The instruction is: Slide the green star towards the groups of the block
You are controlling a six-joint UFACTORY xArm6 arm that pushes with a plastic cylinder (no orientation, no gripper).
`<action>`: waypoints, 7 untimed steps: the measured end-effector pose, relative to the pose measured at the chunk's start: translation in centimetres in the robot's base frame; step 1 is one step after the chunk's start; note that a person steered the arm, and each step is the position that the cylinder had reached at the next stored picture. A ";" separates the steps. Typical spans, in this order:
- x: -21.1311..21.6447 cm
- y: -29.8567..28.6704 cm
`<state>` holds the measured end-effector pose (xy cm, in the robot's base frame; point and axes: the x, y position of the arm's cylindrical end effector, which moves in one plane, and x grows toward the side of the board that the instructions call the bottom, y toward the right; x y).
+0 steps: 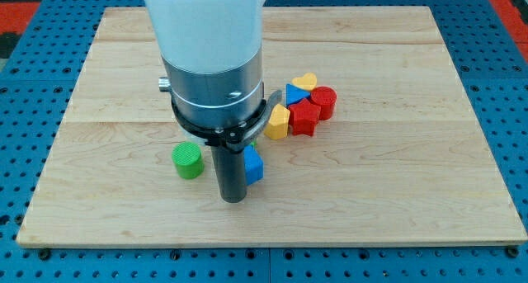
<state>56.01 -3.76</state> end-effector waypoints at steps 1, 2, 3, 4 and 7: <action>-2.3 0.6; -5.4 0.1; -7.7 -1.4; -8.3 -1.9; -9.3 -0.6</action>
<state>46.75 -4.33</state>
